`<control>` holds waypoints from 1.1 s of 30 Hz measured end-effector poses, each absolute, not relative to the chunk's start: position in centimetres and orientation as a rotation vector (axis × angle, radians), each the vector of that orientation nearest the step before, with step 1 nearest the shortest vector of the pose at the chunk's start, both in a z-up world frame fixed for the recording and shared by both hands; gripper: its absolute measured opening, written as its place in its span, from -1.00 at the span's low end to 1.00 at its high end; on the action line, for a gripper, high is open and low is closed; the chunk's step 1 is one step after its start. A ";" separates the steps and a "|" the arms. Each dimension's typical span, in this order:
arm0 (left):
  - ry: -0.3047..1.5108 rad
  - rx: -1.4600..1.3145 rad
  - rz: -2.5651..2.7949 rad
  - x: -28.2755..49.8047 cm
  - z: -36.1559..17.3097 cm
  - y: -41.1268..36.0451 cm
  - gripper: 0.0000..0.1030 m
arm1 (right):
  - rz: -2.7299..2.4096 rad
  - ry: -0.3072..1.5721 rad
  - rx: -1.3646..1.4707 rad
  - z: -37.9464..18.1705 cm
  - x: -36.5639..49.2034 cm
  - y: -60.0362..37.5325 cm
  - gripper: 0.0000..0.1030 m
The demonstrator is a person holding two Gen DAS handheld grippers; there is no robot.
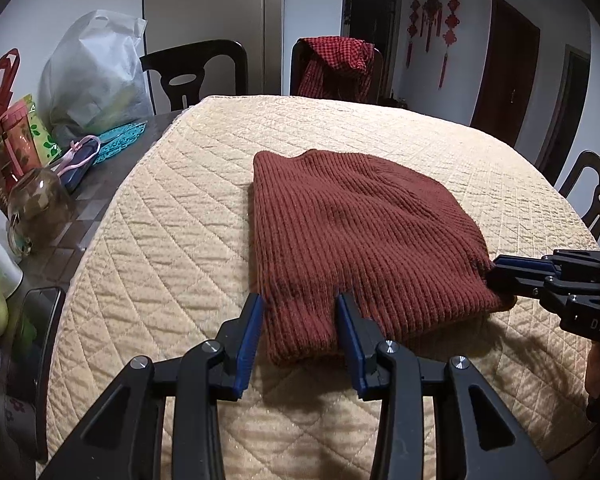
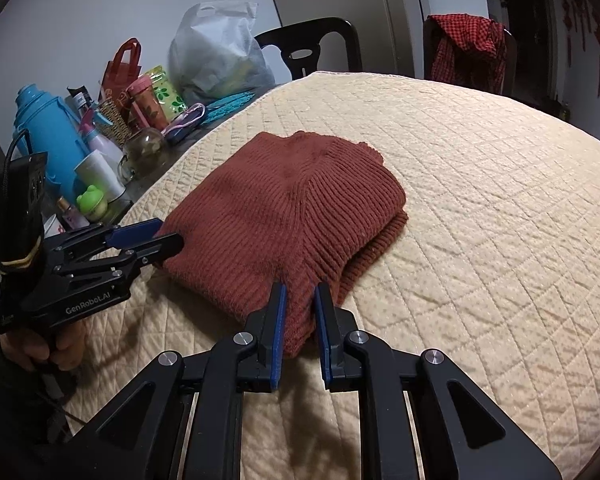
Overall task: Fold small clothes
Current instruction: 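Open the right gripper and withdraw it from the sweater bundle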
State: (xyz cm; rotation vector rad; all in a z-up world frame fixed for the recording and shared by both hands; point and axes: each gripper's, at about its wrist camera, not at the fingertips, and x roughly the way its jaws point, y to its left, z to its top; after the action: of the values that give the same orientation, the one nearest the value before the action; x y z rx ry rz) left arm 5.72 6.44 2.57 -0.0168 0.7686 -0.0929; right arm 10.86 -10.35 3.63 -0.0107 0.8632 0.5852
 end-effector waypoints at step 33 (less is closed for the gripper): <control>0.762 -0.059 -0.101 5.4 3.2 5.7 -0.20 | 0.552 0.845 0.021 3.7 11.8 -11.4 -0.71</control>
State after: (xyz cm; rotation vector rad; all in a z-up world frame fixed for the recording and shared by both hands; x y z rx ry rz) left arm 5.36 5.73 3.24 -0.0586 0.7620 -0.1013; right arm 11.82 -11.42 3.68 0.0214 0.8455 0.5524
